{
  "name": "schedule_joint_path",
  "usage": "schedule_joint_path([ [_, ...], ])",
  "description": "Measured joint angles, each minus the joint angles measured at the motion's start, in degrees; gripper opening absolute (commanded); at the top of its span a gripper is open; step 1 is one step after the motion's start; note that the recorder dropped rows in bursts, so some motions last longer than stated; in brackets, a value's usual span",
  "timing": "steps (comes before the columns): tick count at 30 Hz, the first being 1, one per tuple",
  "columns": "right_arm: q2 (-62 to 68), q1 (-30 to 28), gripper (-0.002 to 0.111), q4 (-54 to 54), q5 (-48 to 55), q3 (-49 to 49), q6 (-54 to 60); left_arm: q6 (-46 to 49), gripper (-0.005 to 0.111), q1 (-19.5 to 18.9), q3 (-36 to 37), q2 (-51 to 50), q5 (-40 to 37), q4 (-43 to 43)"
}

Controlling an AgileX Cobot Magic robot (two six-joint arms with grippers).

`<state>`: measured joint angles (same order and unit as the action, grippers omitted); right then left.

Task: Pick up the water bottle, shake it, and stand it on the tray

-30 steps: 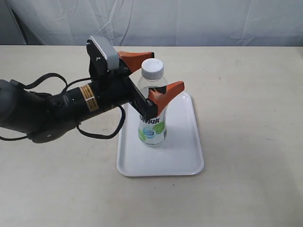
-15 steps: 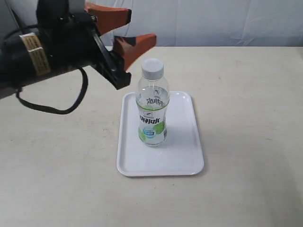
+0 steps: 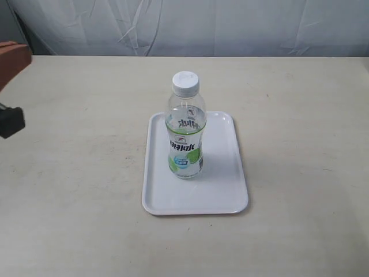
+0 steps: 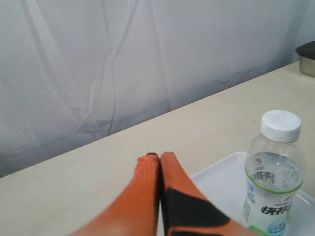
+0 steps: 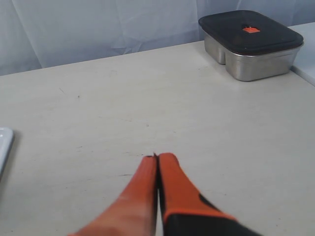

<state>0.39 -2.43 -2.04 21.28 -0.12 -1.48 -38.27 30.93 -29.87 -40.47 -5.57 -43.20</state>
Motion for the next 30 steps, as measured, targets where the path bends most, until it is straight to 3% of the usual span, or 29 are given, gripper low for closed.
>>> schedule_joint_path([
  [12,0.0,0.0,0.003,0.0,0.0,0.0,0.0,0.0,0.000,0.0,0.4,6.9,-13.8,0.9],
  [15,0.0,0.0,0.003,0.0,0.0,0.0,0.0,3.4,0.000,-1.1,0.4,8.6,-16.6,5.8],
  [20,0.0,0.0,0.003,0.0,0.0,0.0,0.0,16.1,0.000,-8.7,3.6,14.5,-16.8,16.3],
  [26,0.0,0.0,0.003,0.0,0.0,0.0,0.0,22.6,0.000,-19.9,10.5,25.4,-13.3,27.5],
  [30,0.0,0.0,0.003,0.0,0.0,0.0,0.0,28.9,0.000,-24.8,14.8,32.3,-13.1,32.9],
])
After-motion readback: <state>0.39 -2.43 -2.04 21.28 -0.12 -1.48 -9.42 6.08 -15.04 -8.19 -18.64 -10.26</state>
